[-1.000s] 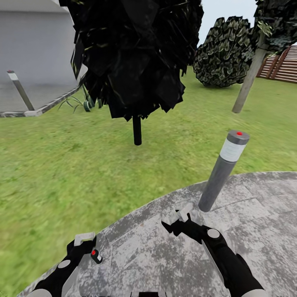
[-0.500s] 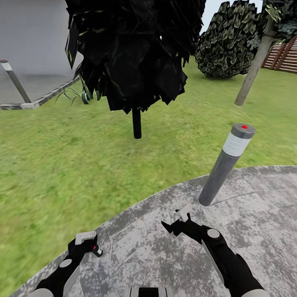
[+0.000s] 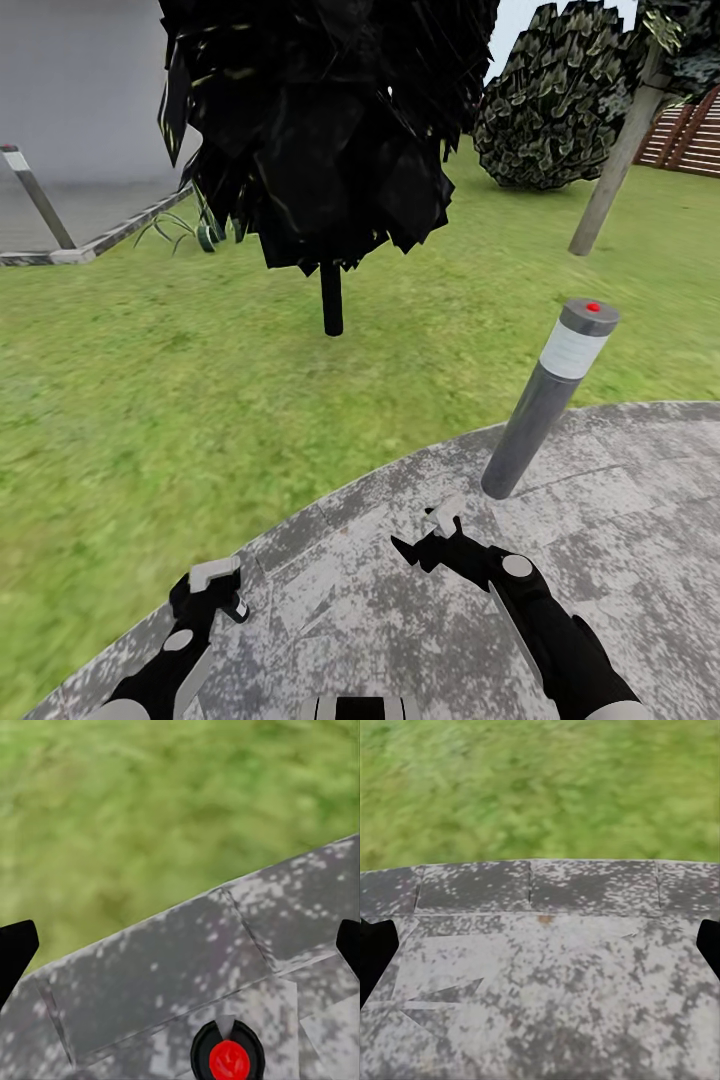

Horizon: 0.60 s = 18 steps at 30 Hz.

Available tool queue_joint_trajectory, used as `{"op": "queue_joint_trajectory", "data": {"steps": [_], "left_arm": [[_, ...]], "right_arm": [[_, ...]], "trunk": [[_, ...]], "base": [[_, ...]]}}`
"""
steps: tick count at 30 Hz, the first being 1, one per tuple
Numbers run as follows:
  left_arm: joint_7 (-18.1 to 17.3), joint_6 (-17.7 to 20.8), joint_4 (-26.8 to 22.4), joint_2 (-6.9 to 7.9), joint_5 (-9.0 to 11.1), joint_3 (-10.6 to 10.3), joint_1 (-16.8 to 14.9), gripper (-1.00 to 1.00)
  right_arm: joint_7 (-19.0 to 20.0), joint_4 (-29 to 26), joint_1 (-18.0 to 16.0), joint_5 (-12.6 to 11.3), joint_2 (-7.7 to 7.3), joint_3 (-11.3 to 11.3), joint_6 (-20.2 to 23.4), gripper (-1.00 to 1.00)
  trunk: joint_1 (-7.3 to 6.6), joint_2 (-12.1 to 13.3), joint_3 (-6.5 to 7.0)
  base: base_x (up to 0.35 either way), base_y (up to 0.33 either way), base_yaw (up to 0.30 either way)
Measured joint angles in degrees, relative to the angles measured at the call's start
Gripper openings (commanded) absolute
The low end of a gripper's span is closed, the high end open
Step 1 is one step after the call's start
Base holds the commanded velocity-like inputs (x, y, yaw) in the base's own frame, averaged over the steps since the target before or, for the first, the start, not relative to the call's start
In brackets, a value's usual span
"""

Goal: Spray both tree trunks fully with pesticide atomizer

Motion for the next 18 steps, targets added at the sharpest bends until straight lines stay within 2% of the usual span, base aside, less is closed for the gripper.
{"op": "queue_joint_trajectory", "data": {"steps": [11,15,18], "left_arm": [[0.0,-0.2,0.1,-0.03,0.0,0.0,0.0,1.00],[0.0,-0.2,0.1,-0.03,0.1,0.0,0.0,1.00],[0.0,-0.2,0.1,-0.03,0.1,0.0,0.0,1.00]], "right_arm": [[0.0,0.0,0.0,0.0,0.00,0.0,0.0,1.00],[0.0,0.0,0.0,0.0,0.00,-0.1,0.0,1.00],[0.0,0.0,0.0,0.0,0.00,0.0,0.0,1.00]], "trunk": [[0.29,-0.1,-3.21],[0.39,-0.2,-4.44],[0.39,-0.2,-4.63]], "base": [[0.000,0.000,-0.002],[0.000,0.000,-0.119],[0.000,0.000,-0.089]]}}
